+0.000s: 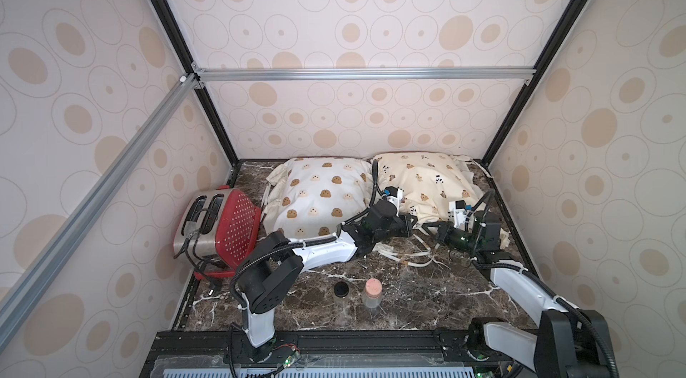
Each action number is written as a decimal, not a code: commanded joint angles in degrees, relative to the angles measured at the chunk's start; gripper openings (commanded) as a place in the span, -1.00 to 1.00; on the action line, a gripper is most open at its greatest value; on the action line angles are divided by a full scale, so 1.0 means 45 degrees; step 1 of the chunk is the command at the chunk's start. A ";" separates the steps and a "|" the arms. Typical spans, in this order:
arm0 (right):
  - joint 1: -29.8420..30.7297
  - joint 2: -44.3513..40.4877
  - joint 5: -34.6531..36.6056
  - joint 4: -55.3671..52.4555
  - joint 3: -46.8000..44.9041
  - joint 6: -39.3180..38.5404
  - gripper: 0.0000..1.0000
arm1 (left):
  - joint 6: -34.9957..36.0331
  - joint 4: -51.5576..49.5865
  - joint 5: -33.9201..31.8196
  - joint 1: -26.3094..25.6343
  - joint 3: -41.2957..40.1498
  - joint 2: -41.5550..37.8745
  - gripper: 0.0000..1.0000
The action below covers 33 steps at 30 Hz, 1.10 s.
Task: Zip up pillowcases
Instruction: Zip the zipper on the pillowcase.
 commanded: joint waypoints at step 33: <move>-0.0161 -0.1908 0.6811 -0.7455 0.1550 -0.2211 -1.00 | 0.1537 -0.1733 -0.1560 0.1393 0.0098 -0.2348 -1.00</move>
